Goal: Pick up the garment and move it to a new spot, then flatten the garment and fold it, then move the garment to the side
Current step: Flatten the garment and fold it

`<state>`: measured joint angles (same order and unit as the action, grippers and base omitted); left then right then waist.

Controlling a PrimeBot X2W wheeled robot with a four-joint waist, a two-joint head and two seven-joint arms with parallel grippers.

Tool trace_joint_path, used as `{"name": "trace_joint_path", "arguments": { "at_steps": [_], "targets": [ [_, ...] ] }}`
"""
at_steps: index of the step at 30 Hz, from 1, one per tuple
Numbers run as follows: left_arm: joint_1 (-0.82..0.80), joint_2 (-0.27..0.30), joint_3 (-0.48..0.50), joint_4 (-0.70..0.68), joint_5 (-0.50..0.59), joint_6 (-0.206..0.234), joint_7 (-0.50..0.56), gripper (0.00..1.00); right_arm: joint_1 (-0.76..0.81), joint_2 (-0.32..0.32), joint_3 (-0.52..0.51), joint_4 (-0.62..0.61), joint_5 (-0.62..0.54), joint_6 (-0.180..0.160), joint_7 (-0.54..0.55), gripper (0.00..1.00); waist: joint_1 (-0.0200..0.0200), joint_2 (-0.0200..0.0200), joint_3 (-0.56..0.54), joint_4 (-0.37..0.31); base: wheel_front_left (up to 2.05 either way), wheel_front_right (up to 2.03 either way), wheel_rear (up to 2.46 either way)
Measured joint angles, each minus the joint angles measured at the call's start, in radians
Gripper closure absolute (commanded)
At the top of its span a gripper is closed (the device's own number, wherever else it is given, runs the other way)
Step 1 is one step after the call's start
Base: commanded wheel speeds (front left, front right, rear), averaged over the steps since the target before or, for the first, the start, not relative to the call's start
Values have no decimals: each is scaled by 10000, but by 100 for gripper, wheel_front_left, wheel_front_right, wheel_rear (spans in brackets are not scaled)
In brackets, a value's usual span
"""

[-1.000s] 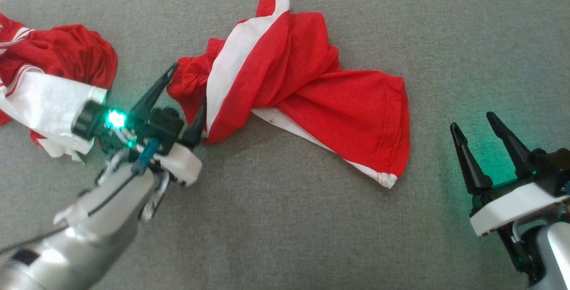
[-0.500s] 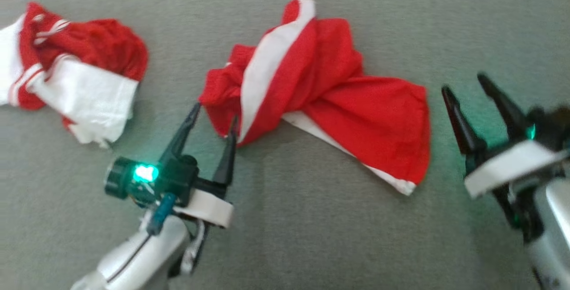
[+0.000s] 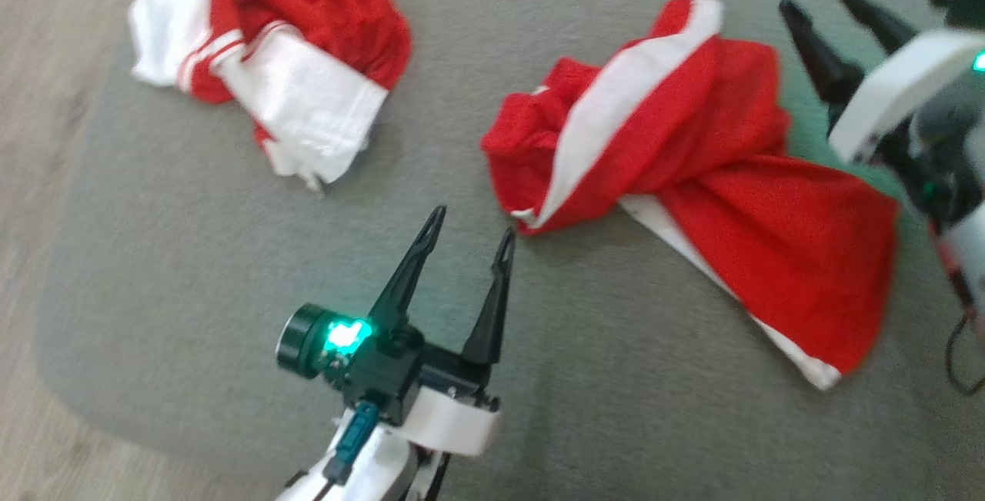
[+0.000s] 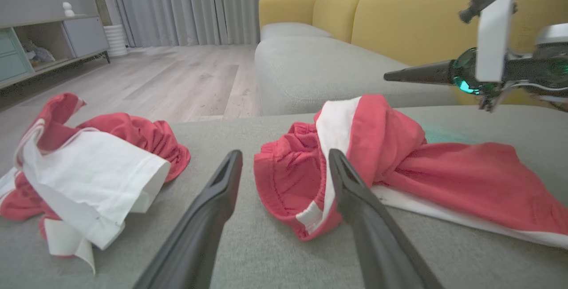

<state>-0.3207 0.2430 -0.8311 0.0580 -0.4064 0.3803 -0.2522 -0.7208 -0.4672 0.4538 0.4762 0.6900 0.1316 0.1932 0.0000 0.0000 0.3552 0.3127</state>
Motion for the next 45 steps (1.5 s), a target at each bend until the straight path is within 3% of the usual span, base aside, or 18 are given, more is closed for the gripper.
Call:
{"name": "trace_joint_path", "arguments": {
  "at_steps": [6, 13, 14, 15, 20, 24, 33, 38, 39, 42, 45],
  "targets": [
    [26, -928, 698, 198, 878, -886, -2, 0, -1815, -222, 976, 1678, 849, 0, 884, 0, 1, 0, 493, 947, 0, 0, 0],
    [87, -1565, 1331, 387, 1459, -1645, -2, 0, -2759, -525, 2548, 2552, 970, -2, 1634, 0, 2, 0, 1154, 1457, 0, 0, 0],
    [102, -1624, 1409, 418, 1534, -1726, -2, 0, -2824, -539, 2708, 2525, 1087, -2, 1653, 19, 2, 0, 1228, 1502, 0, 0, 0],
    [111, -1674, 1503, 437, 1599, -1795, -2, 0, -2953, -581, 2884, 2481, 1223, -2, 1672, 100, 1, 0, 1292, 1530, 0, 0, 0],
    [156, -1785, 1996, 585, 1904, -2063, -2, 0, -3324, -667, 3879, 2075, 1862, -2, 1517, 100, 1, 0, 1356, 1281, 0, 0, 0],
    [199, -1812, 2383, 633, 2220, -2242, -2, 0, -3391, -817, 4368, 1618, 2251, -2, 640, 100, 2, 0, 1236, 822, 0, 0, 0],
    [530, -1574, 3126, 640, 2523, -2669, -17, 0, -3945, -1760, 4811, 199, 3085, -2, -1461, 100, 0, 0, 766, -699, 0, 0, 0],
    [843, -1302, 3473, 694, 2579, -2784, -44, 0, -3566, -2128, 5097, -504, 3833, -2, -1655, 100, -2, 0, 489, -1690, 0, 0, 0],
    [836, -1271, 3488, 702, 2581, -2838, -44, 0, -3423, -2128, 5160, -514, 3937, -2, -1655, 0, -1, 0, 446, -1870, 0, 0, 0],
    [809, -1329, 3475, 721, 2642, -2932, -44, 0, -3164, -2113, 5405, -401, 4021, -2, -1574, 0, -2, 0, 360, -2174, 0, 0, 0],
    [794, -1490, 3427, 719, 2671, -3024, -44, 0, -3174, -1973, 5659, -203, 4115, -2, -1411, 0, -1, 0, 370, -2023, 0, 0, 0]
  ]
}}
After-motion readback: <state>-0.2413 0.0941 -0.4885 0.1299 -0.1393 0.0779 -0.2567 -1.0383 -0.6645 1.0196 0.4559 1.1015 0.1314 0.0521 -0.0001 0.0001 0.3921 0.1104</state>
